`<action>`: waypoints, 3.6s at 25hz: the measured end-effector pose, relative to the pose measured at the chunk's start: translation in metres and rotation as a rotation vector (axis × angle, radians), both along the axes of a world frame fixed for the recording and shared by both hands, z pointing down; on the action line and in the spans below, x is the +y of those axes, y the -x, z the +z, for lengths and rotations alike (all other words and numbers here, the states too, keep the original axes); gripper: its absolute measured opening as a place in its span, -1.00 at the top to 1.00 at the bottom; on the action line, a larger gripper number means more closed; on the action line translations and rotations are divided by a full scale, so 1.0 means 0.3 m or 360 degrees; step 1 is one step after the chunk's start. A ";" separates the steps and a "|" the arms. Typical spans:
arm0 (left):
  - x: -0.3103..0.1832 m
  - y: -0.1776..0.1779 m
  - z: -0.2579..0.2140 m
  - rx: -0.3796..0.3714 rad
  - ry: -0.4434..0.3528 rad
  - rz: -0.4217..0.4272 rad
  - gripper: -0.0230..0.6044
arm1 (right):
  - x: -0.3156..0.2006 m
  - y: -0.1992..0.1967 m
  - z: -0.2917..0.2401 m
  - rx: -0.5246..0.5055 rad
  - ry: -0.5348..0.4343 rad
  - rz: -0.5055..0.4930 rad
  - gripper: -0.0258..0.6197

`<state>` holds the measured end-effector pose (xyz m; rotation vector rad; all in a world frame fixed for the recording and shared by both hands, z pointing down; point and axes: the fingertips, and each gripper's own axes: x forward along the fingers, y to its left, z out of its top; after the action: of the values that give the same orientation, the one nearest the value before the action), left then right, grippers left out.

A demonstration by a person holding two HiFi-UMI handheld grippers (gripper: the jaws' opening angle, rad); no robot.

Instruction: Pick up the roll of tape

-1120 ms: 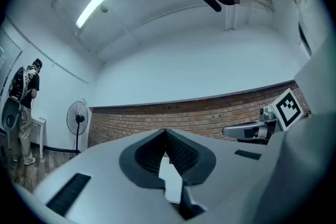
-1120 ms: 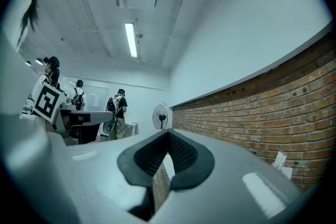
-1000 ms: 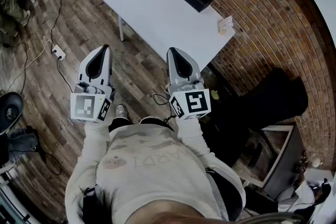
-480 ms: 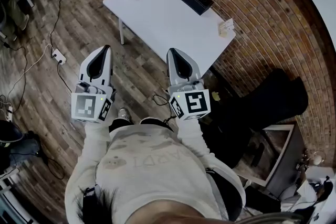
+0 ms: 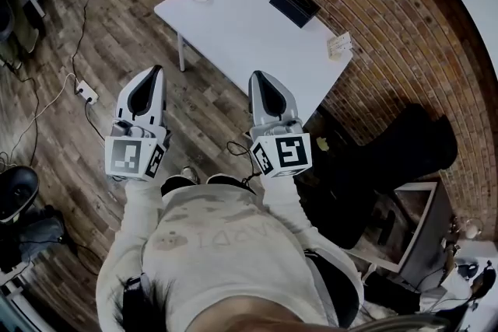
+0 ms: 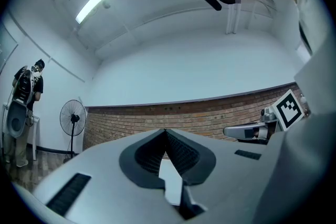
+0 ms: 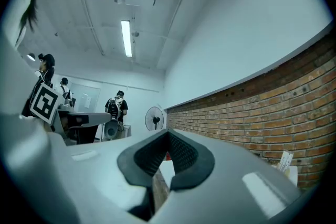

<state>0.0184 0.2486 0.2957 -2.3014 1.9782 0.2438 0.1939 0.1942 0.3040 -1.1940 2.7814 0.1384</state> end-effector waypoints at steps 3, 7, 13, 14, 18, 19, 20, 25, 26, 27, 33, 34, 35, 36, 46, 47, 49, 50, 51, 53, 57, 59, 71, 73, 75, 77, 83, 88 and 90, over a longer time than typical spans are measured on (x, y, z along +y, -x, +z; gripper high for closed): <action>-0.036 0.036 -0.009 -0.0025 -0.0006 0.0040 0.91 | -0.027 0.043 0.000 -0.0009 0.0000 0.0023 0.89; -0.079 0.088 -0.007 -0.0027 -0.0006 0.0078 0.91 | -0.058 0.093 -0.003 -0.0017 0.0001 0.0056 0.89; -0.104 0.160 0.008 -0.0006 -0.0008 0.0106 0.91 | -0.068 0.148 0.005 0.0006 -0.0001 0.0090 0.89; -0.113 0.170 0.010 0.0003 -0.0007 0.0105 0.91 | -0.074 0.153 0.006 0.0014 -0.0001 0.0094 0.89; -0.156 0.194 0.023 0.0024 0.0003 0.0113 0.91 | -0.111 0.166 0.009 0.0028 0.0010 0.0107 0.89; -0.170 0.199 0.026 0.0026 0.0007 0.0114 0.91 | -0.124 0.170 0.013 0.0032 0.0015 0.0107 0.89; -0.186 0.202 0.029 0.0029 0.0010 0.0115 0.91 | -0.140 0.173 0.018 0.0035 0.0020 0.0106 0.89; -0.285 0.220 0.040 0.0011 0.0017 0.0112 0.91 | -0.250 0.203 0.039 0.0024 0.0031 0.0085 0.89; -0.305 0.229 0.043 0.0007 0.0019 0.0108 0.91 | -0.275 0.216 0.039 0.0021 0.0029 0.0076 0.89; -0.327 0.240 0.045 0.0004 0.0020 0.0103 0.91 | -0.300 0.231 0.040 0.0017 0.0028 0.0065 0.89; -0.510 0.306 0.031 -0.0001 -0.0004 0.0066 0.91 | -0.496 0.313 0.035 -0.0001 0.0019 0.0000 0.89; -0.545 0.314 0.027 0.0000 -0.0008 0.0063 0.91 | -0.533 0.325 0.030 -0.0004 0.0017 -0.0010 0.89; -0.578 0.321 0.021 -0.0001 -0.0012 0.0060 0.91 | -0.569 0.337 0.024 -0.0005 0.0012 -0.0020 0.89; -0.611 0.329 0.016 -0.0002 -0.0016 0.0056 0.91 | -0.605 0.349 0.017 -0.0005 0.0007 -0.0031 0.89; -0.887 0.380 -0.046 -0.0027 -0.0040 -0.0005 0.91 | -0.915 0.401 -0.014 -0.0086 0.0002 -0.0084 0.89; -0.910 0.381 -0.041 -0.0034 -0.0038 -0.0008 0.91 | -0.941 0.399 -0.014 -0.0091 -0.0001 -0.0084 0.89; -0.953 0.380 -0.035 -0.0045 -0.0035 -0.0012 0.91 | -0.991 0.389 -0.011 -0.0107 0.0000 -0.0077 0.89; -0.973 0.380 -0.035 -0.0050 -0.0034 -0.0014 0.91 | -1.015 0.383 -0.010 -0.0114 0.0000 -0.0074 0.89; -0.993 0.379 -0.036 -0.0055 -0.0033 -0.0018 0.91 | -1.037 0.378 -0.009 -0.0119 -0.0002 -0.0072 0.89; -1.029 0.375 -0.035 -0.0063 -0.0031 -0.0026 0.91 | -1.079 0.367 -0.001 -0.0128 0.0002 -0.0069 0.89; -1.083 0.363 -0.020 -0.0067 -0.0021 -0.0031 0.91 | -1.141 0.352 0.026 -0.0159 0.0042 -0.0070 0.89; -1.103 0.359 -0.010 -0.0061 -0.0011 -0.0034 0.91 | -1.160 0.354 0.040 -0.0159 0.0062 -0.0083 0.89; -1.202 0.413 0.023 -0.0037 0.0028 0.0000 0.91 | -1.255 0.411 0.076 -0.0157 0.0125 -0.0067 0.89; -1.227 0.429 0.021 -0.0036 0.0025 0.0016 0.91 | -1.275 0.426 0.079 -0.0155 0.0135 -0.0053 0.89; -1.255 0.451 0.024 -0.0032 0.0025 0.0032 0.91 | -1.297 0.448 0.084 -0.0145 0.0140 -0.0038 0.89; -1.291 0.473 0.030 -0.0031 0.0033 0.0057 0.91 | -1.323 0.469 0.088 -0.0136 0.0145 -0.0018 0.89; -1.414 0.539 0.033 -0.0038 0.0042 0.0160 0.91 | -1.420 0.527 0.096 -0.0125 0.0175 0.0075 0.89; -1.523 0.601 0.038 -0.0047 0.0055 0.0257 0.91 | -1.506 0.589 0.116 -0.0105 0.0225 0.0158 0.89; -1.567 0.620 0.045 -0.0049 0.0061 0.0303 0.91 | -1.546 0.614 0.137 -0.0083 0.0268 0.0193 0.89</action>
<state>-0.1675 -0.2214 0.3090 -2.5036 1.7656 0.1845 0.0098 -0.2695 0.3449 -1.3836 2.7210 -0.1177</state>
